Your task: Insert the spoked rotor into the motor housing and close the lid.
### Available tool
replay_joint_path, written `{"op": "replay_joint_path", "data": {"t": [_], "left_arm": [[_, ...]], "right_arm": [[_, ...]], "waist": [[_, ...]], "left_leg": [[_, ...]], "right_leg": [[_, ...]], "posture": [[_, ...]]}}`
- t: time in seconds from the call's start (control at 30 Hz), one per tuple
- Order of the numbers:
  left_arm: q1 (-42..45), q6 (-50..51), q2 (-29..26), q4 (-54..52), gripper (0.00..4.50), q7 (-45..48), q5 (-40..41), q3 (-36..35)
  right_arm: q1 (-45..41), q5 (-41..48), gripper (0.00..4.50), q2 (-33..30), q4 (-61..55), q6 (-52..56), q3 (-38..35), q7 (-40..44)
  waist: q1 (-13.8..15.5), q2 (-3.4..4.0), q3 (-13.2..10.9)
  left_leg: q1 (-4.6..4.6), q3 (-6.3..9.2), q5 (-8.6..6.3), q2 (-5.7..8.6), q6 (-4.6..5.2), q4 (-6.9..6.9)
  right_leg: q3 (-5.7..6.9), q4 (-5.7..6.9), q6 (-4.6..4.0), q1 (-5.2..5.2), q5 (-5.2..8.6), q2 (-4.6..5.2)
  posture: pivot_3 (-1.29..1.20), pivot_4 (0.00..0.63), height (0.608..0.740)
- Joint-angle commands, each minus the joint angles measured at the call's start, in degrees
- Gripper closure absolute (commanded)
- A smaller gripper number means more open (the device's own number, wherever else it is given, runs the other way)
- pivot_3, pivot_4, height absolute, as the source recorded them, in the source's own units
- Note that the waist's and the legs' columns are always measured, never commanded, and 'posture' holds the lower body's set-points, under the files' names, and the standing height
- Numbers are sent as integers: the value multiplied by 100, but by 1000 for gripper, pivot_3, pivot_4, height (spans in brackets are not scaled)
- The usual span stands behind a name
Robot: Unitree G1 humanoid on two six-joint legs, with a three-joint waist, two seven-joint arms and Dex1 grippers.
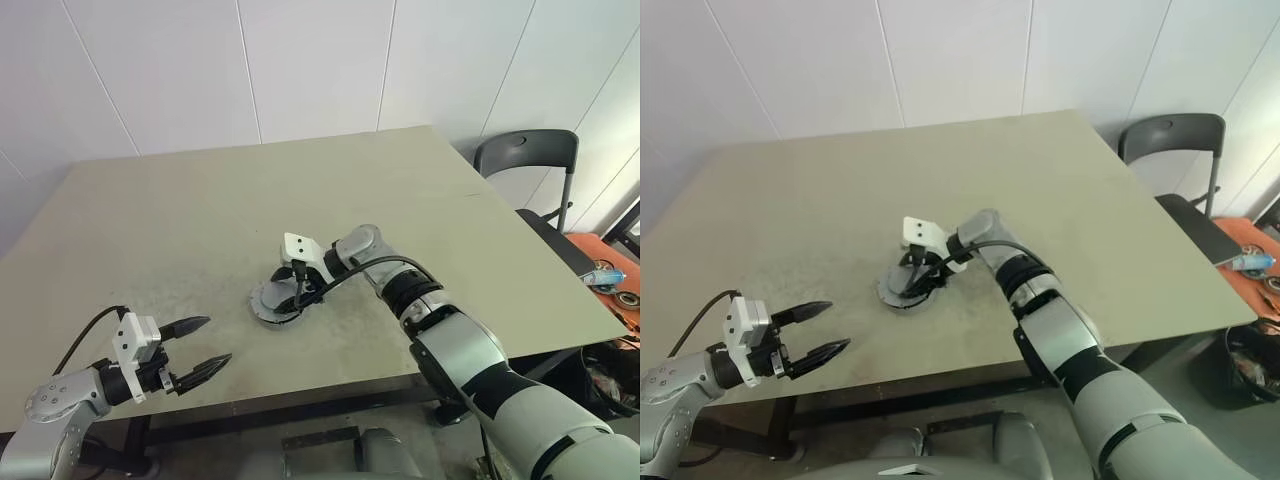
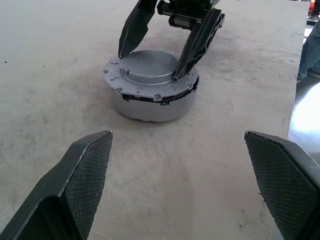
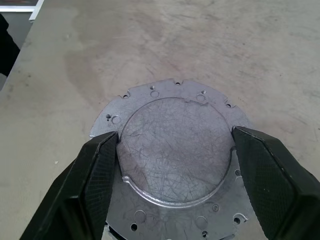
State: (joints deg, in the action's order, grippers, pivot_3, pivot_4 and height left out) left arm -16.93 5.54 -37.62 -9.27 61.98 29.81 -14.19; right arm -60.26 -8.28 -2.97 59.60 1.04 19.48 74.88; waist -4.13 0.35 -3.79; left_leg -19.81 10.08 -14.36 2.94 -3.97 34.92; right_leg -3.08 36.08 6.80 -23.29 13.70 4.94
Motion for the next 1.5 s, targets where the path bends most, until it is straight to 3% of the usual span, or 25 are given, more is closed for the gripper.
{"op": "replay_joint_path", "data": {"t": [0.03,1.5], "left_arm": [[111,-122,-13,-14,0,27,-7,-67],[162,13,-9,-201,0,-93,-22,-74]], "right_arm": [[-221,38,1223,-20,-371,-28,-1,87],[-47,-239,1223,-101,-93,-150,254,42]], "waist": [[0,0,0],[2,-1,1]], "left_leg": [[-2,0,0,0,0,0],[-13,1,0,0,1,4]], "right_leg": [[0,0,0,-2,0,0],[1,1,0,-11,-1,0]], "posture": [[0,0,740],[0,0,740]]}}
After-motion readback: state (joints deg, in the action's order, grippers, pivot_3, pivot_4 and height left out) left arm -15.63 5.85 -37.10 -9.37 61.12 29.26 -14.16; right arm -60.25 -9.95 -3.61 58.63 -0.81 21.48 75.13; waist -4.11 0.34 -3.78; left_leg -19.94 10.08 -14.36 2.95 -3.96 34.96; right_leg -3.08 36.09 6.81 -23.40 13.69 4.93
